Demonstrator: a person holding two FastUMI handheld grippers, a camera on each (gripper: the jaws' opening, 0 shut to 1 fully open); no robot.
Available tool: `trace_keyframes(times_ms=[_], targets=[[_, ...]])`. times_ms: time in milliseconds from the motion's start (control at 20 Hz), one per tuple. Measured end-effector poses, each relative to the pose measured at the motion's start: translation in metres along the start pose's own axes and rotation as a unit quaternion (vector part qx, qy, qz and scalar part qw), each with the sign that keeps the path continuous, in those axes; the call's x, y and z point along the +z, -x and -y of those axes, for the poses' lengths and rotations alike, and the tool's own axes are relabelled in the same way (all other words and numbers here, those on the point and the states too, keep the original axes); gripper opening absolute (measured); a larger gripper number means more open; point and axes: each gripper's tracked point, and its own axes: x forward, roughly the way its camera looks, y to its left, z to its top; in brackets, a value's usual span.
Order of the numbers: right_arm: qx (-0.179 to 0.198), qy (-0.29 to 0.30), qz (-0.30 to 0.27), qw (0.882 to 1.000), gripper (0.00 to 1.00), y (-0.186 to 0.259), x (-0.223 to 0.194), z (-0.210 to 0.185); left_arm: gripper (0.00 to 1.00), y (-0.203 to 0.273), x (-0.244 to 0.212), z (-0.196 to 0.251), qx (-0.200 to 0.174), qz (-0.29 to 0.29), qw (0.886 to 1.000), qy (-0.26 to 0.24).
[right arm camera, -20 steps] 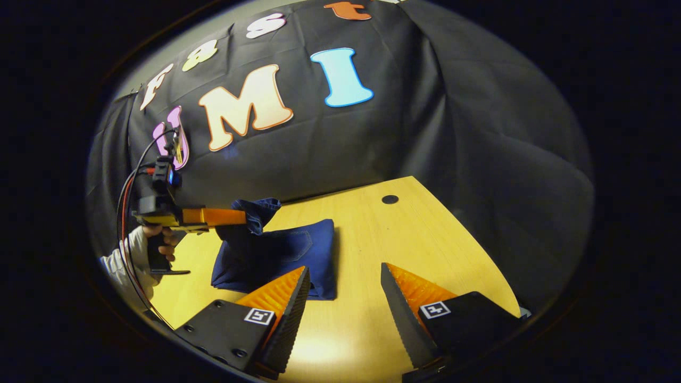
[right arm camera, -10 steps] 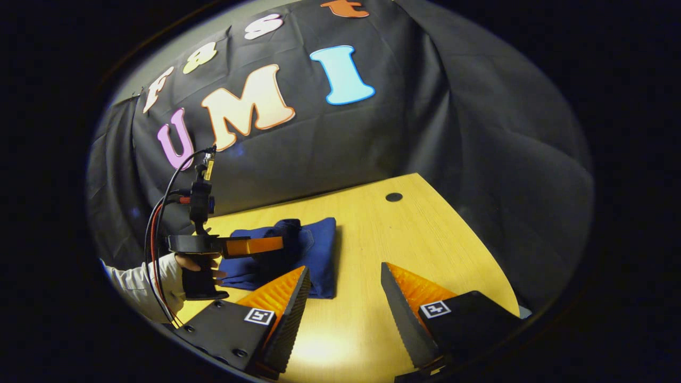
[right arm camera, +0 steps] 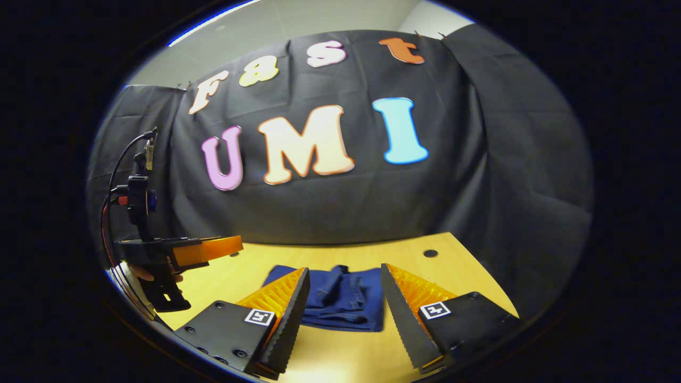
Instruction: Grasp the waist and the cuffs of the jeans and fold them to make the two legs overlap; first hold the waist and fold one-third of the jeans toward the cuffs, then hold the cuffs and fold the remaining one-third in the same direction to finish folding.
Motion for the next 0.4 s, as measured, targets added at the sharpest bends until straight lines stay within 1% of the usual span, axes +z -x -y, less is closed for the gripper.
trace_keyframes(times_ms=[100,200,250,300,350,400], targets=[[0.013,-0.003,0.023,1.000,0.83,0.010,0.018,-0.031,0.93,0.035,0.021,-0.026,0.031,0.033,0.999,-0.026],[0.036,-0.013,0.041,0.998,0.83,0.021,0.033,-0.066,0.93,0.072,0.034,-0.045,0.055,0.057,0.995,-0.052],[0.042,-0.012,0.047,0.998,0.83,0.027,0.038,-0.077,0.89,0.086,0.038,-0.052,0.063,0.065,0.994,-0.060],[0.048,-0.007,0.055,0.997,0.83,0.032,0.043,-0.088,0.89,0.100,0.042,-0.057,0.067,0.073,0.993,-0.064],[0.048,-0.001,0.063,0.997,0.83,0.039,0.048,-0.096,0.93,0.111,0.044,-0.059,0.067,0.077,0.993,-0.065],[0.050,0.002,0.069,0.996,0.83,0.047,0.050,-0.103,0.93,0.122,0.045,-0.060,0.067,0.080,0.993,-0.063]])
